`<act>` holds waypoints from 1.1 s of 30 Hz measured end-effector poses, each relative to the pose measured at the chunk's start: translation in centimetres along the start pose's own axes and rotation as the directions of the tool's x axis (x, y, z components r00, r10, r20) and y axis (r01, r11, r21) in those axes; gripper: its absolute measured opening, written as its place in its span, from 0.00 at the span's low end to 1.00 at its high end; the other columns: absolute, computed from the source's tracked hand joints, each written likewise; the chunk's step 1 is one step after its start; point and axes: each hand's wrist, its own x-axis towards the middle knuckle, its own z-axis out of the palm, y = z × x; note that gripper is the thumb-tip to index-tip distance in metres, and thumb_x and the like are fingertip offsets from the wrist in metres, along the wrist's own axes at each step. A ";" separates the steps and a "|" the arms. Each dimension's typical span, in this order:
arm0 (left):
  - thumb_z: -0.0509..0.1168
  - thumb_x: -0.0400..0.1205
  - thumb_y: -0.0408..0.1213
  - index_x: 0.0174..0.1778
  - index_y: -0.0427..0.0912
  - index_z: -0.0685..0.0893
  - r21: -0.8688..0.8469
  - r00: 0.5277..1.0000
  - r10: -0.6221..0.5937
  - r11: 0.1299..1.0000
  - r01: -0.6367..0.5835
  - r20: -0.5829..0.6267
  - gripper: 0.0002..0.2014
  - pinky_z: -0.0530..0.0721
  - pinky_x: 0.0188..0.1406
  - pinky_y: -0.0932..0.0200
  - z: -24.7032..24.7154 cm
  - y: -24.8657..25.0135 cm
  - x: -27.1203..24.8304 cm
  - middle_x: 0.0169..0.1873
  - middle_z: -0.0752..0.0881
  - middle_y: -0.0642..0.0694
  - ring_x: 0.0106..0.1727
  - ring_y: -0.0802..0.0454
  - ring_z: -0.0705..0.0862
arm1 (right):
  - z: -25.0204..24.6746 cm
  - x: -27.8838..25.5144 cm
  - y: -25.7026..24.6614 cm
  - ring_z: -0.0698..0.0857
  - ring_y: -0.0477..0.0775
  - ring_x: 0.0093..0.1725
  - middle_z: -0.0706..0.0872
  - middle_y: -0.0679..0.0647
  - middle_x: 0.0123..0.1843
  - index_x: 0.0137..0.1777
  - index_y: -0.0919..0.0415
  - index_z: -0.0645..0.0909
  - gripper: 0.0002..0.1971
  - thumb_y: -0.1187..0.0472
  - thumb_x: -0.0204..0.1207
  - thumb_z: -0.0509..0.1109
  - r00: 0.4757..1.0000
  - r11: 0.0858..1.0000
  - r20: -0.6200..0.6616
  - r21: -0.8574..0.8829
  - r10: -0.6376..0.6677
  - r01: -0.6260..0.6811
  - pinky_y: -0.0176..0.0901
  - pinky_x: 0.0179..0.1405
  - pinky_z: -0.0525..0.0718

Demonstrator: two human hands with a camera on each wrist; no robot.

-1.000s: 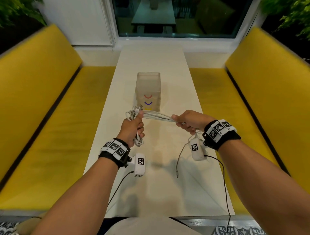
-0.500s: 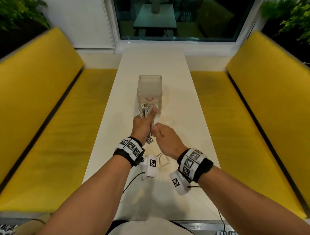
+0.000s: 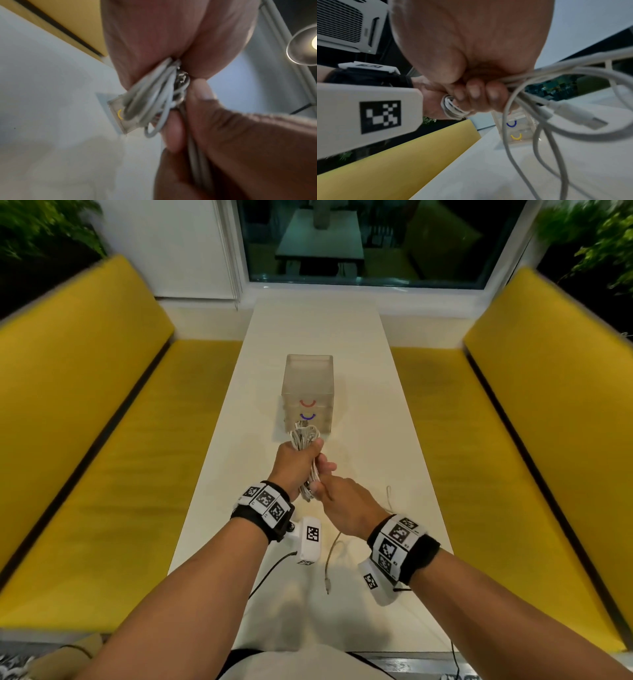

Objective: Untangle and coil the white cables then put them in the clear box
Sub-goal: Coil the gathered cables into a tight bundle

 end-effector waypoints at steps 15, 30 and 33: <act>0.69 0.85 0.46 0.37 0.45 0.76 -0.154 0.986 0.092 0.986 -0.070 0.142 0.15 0.70 0.18 0.63 -0.6 1.8 -0.4 0.19 0.67 0.52 0.17 0.58 0.65 | -0.5 -0.6 6.7 0.61 0.48 0.21 0.64 0.49 0.22 0.26 0.54 0.63 0.31 0.39 0.72 0.79 0.949 0.912 0.182 0.280 0.257 -0.301 0.43 0.28 0.61; 0.78 0.76 0.52 0.36 0.44 0.79 0.300 0.982 0.185 0.940 -0.163 -0.048 0.18 0.68 0.20 0.59 -0.4 1.9 -0.8 0.22 0.70 0.47 0.20 0.49 0.66 | -8.5 0.3 3.7 0.65 0.48 0.22 0.73 0.48 0.23 0.38 0.60 0.86 0.19 0.47 0.83 0.69 0.956 0.939 0.284 0.306 0.068 -0.158 0.41 0.23 0.62; 0.77 0.70 0.63 0.36 0.45 0.79 0.326 0.983 0.166 0.928 -0.181 0.073 0.24 0.68 0.21 0.56 0.6 1.5 -1.6 0.22 0.71 0.49 0.21 0.50 0.66 | -10.3 1.2 2.3 0.65 0.49 0.21 0.73 0.49 0.23 0.38 0.61 0.86 0.18 0.49 0.83 0.70 0.924 0.972 0.376 0.182 0.070 -0.147 0.40 0.23 0.64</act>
